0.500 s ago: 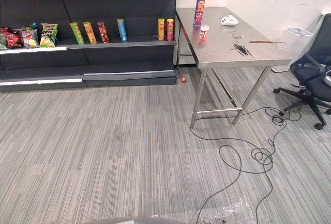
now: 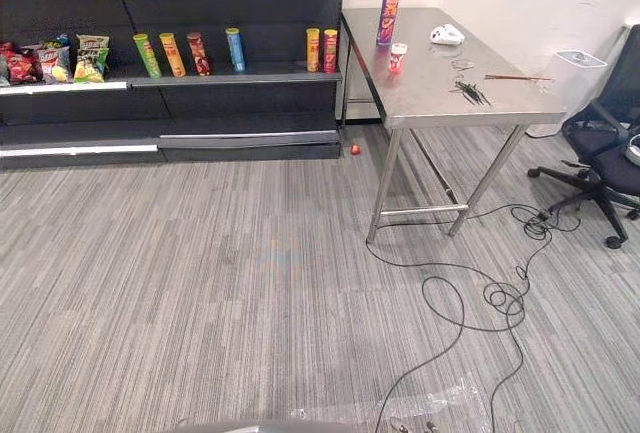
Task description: Put the gum and the chips on the shelf.
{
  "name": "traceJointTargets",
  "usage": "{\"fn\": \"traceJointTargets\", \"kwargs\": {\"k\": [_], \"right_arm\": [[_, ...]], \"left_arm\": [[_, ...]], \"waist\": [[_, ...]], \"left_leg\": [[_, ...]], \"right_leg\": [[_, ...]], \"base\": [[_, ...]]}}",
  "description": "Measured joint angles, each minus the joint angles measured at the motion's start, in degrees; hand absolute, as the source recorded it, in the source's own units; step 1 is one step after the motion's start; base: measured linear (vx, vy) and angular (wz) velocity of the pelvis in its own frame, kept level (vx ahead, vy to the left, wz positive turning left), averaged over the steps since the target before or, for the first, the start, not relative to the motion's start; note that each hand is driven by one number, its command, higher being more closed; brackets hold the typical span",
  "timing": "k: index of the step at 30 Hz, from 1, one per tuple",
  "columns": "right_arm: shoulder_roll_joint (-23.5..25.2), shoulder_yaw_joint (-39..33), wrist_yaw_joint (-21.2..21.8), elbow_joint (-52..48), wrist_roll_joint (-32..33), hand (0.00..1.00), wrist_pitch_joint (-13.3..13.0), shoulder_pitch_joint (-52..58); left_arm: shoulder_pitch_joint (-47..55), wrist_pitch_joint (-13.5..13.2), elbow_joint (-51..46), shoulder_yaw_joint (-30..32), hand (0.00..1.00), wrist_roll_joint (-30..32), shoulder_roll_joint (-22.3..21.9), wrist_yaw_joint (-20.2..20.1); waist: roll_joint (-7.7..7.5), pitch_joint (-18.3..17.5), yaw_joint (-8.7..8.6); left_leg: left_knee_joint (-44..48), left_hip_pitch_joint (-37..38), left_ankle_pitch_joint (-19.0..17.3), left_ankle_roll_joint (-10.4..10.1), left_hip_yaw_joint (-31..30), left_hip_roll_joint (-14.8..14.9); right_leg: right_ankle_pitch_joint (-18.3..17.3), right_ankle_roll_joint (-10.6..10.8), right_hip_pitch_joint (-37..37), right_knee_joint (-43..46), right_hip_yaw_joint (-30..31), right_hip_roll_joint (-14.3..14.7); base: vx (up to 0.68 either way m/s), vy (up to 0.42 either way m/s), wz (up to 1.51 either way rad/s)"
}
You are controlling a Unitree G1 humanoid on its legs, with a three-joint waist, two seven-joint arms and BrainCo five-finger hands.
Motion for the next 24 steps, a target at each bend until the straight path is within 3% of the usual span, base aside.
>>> {"fn": "traceJointTargets", "kwargs": {"k": [7,21,24], "right_arm": [[0.13,0.01,0.01,0.3,-0.08,0.0,-1.56,0.01],[0.14,0.44,0.33,0.17,-0.59,0.0,-1.45,-0.55],[0.15,2.09,-0.26,-0.12,-0.38,0.0,-1.99,-1.3]], "left_arm": [[-0.05,0.18,0.0,0.05,0.0,0.0,0.0,0.45],[-0.51,0.14,-0.2,0.42,0.0,0.0,0.06,0.64],[-1.06,0.14,-0.71,1.45,0.0,-0.14,0.12,0.69]], "waist": [[-0.09,0.06,-0.02],[-0.46,1.61,0.06],[-1.11,3.54,0.01]], "left_leg": [[-0.66,0.19,0.01,-0.09,0.12,0.0],[-0.08,1.04,-0.07,-0.2,-0.15,0.0],[3.36,-0.2,-1.72,-1.12,-0.14,-0.01]], "right_leg": [[0.0,0.0,0.08,-0.53,-0.07,0.02],[-0.1,-0.06,1.11,-0.03,-0.63,-0.1],[-2.61,-0.89,-0.26,4.51,-0.97,-0.54]], "base": [[0.0,0.0,0.0],[-0.03,-0.008,0.01],[-0.07,-0.025,0.04]]}}
